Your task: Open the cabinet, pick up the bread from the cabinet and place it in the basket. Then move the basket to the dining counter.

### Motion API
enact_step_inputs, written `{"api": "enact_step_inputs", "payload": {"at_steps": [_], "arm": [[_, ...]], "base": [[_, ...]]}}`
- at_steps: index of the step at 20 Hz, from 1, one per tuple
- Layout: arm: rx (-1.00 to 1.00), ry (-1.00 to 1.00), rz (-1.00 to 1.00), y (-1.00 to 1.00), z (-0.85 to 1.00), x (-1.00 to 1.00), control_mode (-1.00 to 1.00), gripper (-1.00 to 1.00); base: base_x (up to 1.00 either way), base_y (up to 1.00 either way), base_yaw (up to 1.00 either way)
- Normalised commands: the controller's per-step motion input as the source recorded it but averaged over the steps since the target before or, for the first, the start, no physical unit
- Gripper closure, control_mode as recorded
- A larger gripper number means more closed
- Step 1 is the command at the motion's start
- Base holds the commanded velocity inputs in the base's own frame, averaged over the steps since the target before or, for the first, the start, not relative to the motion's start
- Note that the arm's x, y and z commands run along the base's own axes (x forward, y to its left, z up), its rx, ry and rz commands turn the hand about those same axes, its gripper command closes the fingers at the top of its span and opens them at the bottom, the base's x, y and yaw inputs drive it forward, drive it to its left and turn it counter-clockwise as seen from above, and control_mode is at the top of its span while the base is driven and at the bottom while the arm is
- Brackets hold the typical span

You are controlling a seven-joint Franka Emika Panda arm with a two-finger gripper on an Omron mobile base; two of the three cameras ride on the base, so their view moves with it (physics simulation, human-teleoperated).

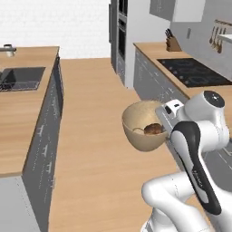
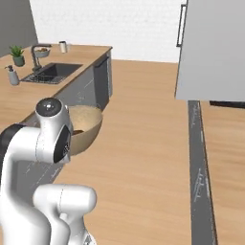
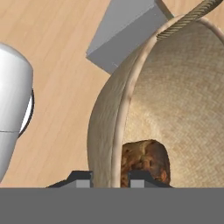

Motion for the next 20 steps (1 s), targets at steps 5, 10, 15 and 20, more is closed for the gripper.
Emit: {"api": "enact_step_inputs", "payload": {"at_steps": [5,10,15,20], "arm": [[0.00,0.00,0.00,0.00,0.00,0.00,1.00,1.00],[0.00,0.00,0.00,0.00,0.00,0.00,1.00,1.00],[0.00,0.00,0.00,0.00,0.00,0.00,1.00,1.00],[0.00,0.00,0.00,0.00,0.00,0.00,1.00,1.00]], "base": [[0.15,1.00,0.08],[0.19,1.00,0.06],[0.00,1.00,0.06],[0.00,1.00,0.03]]}}
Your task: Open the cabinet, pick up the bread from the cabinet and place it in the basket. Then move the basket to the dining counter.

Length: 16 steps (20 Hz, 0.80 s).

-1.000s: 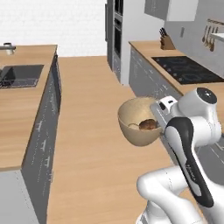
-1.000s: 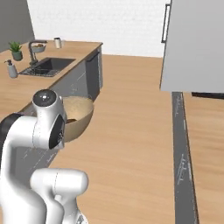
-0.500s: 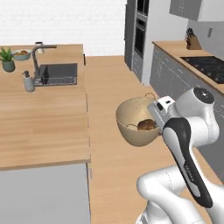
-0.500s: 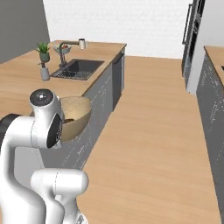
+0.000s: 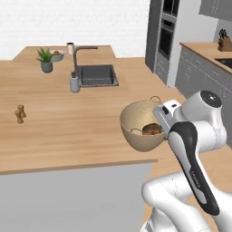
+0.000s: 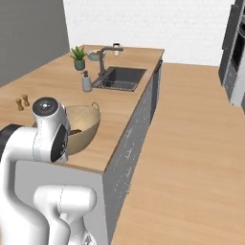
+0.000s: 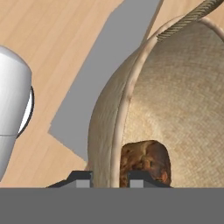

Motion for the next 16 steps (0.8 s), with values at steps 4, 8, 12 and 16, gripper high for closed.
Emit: {"api": "enact_step_inputs", "payload": {"at_steps": [4,8,12,16], "arm": [[0.00,0.00,0.00,0.00,0.00,0.00,1.00,1.00],[0.00,0.00,0.00,0.00,0.00,0.00,1.00,1.00],[0.00,0.00,0.00,0.00,0.00,0.00,1.00,1.00],[0.00,0.00,0.00,0.00,0.00,0.00,1.00,1.00]], "base": [[0.00,1.00,0.00],[0.00,1.00,0.00],[0.00,1.00,-0.06],[0.14,1.00,-0.13]]}}
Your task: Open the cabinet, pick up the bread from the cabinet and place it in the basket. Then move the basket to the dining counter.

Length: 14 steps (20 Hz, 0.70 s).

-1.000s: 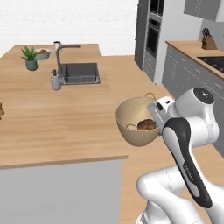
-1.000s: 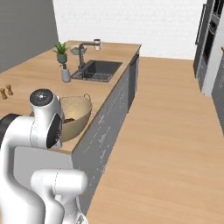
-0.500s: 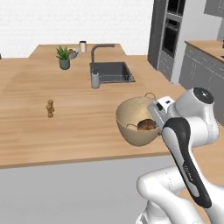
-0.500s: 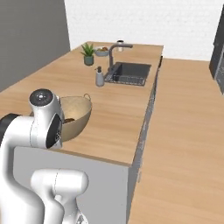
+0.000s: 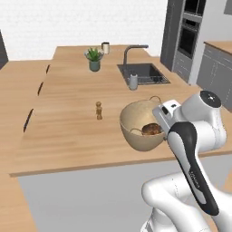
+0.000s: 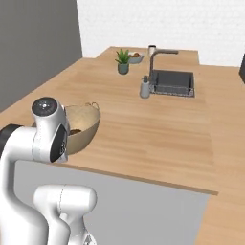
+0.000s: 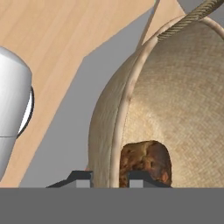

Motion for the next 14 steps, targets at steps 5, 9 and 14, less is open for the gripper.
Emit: {"api": "enact_step_inputs", "payload": {"at_steps": [5,9,14], "arm": [[0.00,0.00,0.00,0.00,0.00,0.00,1.00,1.00],[0.00,0.00,0.00,0.00,0.00,0.00,1.00,1.00],[0.00,0.00,0.00,0.00,0.00,0.00,1.00,1.00]], "base": [[0.26,1.00,-0.15],[0.32,1.00,-0.10],[0.61,0.97,-0.03]]}}
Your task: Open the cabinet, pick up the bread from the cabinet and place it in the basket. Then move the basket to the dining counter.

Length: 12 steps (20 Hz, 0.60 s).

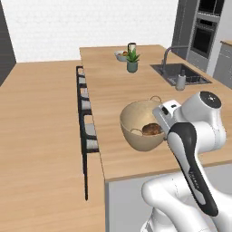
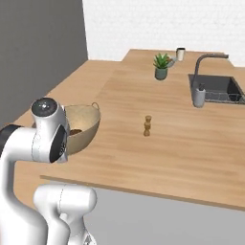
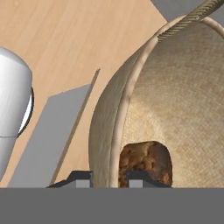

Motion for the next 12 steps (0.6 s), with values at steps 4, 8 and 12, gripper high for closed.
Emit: {"api": "enact_step_inputs", "payload": {"at_steps": [4,8,12], "arm": [[0.00,0.00,0.00,0.00,0.00,0.00,1.00,1.00],[0.00,0.00,0.00,0.00,0.00,0.00,1.00,1.00],[0.00,0.00,0.00,0.00,0.00,0.00,1.00,1.00]], "base": [[0.52,0.62,-0.04],[0.00,-0.01,-0.01],[0.17,-0.14,-0.01]]}}
